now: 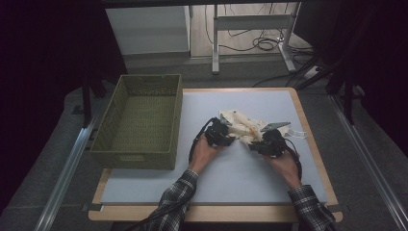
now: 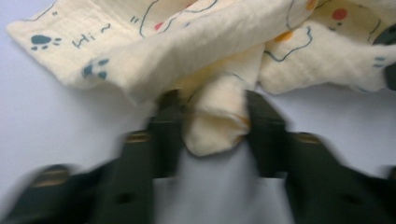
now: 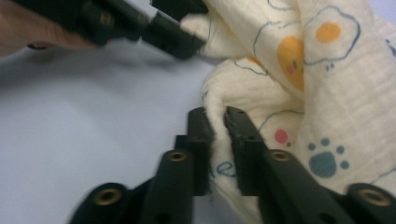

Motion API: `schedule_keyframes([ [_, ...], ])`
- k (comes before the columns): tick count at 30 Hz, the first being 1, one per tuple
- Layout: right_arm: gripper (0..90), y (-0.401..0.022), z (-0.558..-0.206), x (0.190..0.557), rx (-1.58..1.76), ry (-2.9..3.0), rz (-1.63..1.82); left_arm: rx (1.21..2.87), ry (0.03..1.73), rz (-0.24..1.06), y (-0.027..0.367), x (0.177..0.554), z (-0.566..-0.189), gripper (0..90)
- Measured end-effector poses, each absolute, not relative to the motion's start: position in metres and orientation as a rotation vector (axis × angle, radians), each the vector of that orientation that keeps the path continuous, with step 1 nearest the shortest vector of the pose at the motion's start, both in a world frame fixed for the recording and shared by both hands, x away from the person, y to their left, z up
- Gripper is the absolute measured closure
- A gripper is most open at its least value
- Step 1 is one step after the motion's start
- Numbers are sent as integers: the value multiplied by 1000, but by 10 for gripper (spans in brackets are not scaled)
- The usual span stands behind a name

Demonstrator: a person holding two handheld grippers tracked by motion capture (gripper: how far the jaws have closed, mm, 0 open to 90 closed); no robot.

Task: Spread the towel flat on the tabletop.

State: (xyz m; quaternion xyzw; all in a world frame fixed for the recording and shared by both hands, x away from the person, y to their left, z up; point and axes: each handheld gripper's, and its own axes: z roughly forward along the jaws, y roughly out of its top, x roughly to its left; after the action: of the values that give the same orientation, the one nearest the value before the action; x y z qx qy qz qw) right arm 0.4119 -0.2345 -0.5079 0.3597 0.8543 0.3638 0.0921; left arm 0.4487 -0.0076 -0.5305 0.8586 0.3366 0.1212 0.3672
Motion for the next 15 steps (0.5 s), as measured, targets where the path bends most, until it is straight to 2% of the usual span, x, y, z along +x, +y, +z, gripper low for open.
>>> schedule_keyframes([
  [1, 844, -235, -508, 411, 1064, 2535, 1073, 2202, 860, 310, -8, 448, -531, 744],
  [3, 853, -239, -507, 408, 1057, 2525, 1084, 2193, 851, 303, -5, 447, -529, 836],
  [8, 852, -257, -491, 398, 1032, 2490, 1124, 2137, 861, 255, 10, 439, -508, 848],
  [15, 847, -297, -461, 376, 1040, 2428, 1181, 2100, 850, 280, 33, 413, -463, 843],
])
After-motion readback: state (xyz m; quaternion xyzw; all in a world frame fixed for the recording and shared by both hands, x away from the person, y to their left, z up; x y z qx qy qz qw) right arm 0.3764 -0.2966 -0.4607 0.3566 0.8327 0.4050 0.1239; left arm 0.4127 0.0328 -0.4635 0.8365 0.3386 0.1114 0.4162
